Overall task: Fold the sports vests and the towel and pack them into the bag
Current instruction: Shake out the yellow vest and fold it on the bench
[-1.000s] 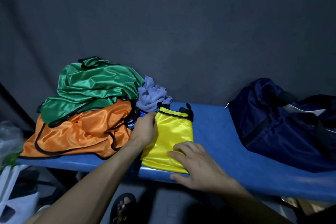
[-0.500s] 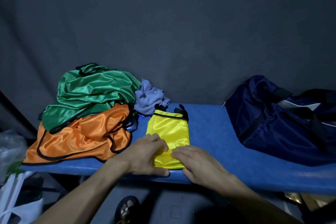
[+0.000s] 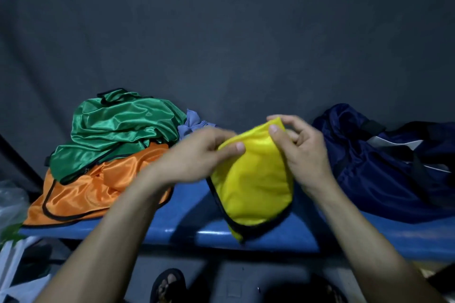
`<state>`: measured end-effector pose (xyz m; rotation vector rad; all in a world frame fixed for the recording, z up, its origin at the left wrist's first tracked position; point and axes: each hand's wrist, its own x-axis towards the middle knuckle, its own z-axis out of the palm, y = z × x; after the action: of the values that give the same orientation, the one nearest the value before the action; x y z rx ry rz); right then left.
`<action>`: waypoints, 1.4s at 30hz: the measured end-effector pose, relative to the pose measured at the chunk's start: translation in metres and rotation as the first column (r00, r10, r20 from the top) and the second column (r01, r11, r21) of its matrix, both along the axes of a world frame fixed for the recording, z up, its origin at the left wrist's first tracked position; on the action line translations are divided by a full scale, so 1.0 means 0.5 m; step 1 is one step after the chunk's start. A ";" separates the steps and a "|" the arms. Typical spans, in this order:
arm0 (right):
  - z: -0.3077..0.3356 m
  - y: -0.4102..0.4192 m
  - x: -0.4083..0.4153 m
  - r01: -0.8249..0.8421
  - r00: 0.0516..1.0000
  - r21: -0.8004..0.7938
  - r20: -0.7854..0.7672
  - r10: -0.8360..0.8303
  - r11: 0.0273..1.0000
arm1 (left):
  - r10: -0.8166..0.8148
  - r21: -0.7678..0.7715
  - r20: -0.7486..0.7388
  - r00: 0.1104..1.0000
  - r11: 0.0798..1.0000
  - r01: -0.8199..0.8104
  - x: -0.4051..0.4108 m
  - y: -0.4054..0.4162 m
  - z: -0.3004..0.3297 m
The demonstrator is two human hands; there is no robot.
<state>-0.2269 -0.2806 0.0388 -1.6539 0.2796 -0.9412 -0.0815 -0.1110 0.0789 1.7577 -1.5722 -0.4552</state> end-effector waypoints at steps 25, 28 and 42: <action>-0.247 -0.075 -0.074 -0.204 0.891 0.390 -0.305 0.335 0.898 | 0.506 0.464 -0.224 0.833 0.807 -0.365 0.202 -0.199 -0.277; -0.253 -0.069 -0.076 -0.204 0.893 0.309 -0.330 0.306 0.929 | 0.514 0.462 -0.180 0.839 0.797 -0.389 0.190 -0.207 -0.272; -0.239 -0.075 -0.077 -0.166 0.956 0.360 -0.168 0.239 0.918 | 0.503 0.440 -0.198 0.841 0.813 -0.383 0.200 -0.214 -0.287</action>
<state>-0.2655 -0.3179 -0.0807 -1.4245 0.3830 -0.5252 0.0184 -0.2179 -0.0645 2.1533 -0.8377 -0.7936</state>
